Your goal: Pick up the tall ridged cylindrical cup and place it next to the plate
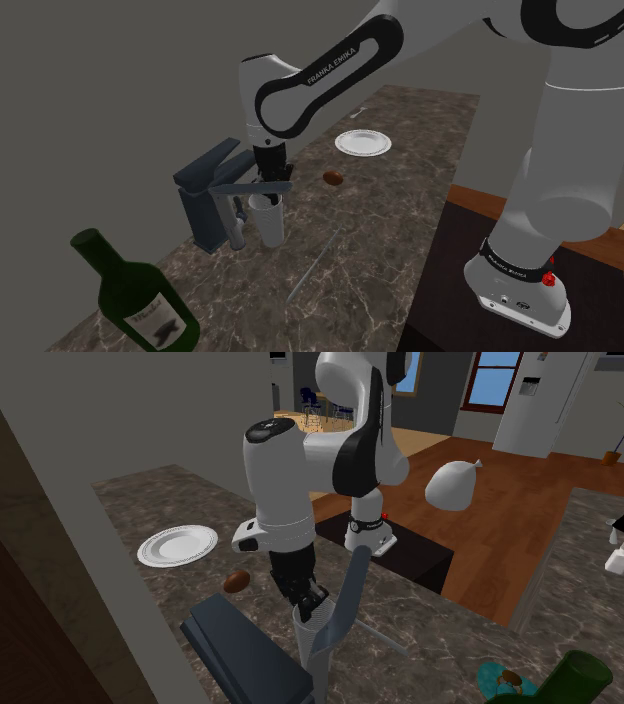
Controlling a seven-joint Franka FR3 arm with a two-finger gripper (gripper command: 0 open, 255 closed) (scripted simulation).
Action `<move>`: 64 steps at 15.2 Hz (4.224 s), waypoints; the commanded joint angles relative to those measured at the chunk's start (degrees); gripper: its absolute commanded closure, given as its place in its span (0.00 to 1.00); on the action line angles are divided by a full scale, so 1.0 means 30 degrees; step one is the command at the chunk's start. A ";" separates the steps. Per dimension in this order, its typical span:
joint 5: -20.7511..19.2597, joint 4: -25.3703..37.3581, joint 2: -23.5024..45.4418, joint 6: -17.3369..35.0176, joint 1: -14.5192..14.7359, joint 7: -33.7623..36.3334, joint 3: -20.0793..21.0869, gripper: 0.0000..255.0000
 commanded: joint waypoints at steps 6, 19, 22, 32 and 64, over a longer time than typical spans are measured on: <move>0.0001 -0.0006 0.0003 0.0003 0.0003 0.0001 0.0003 1.00; 0.0322 0.1914 -0.1229 -0.3094 -0.0119 0.0032 0.0046 1.00; 0.0364 0.2461 -0.1421 -0.3823 -0.0138 0.0062 0.0047 1.00; 0.0422 0.4590 -0.1792 -0.6299 -0.0170 0.0226 0.0042 1.00; 0.1165 0.3360 -0.6768 -1.0689 -0.3505 -0.6438 -0.3584 1.00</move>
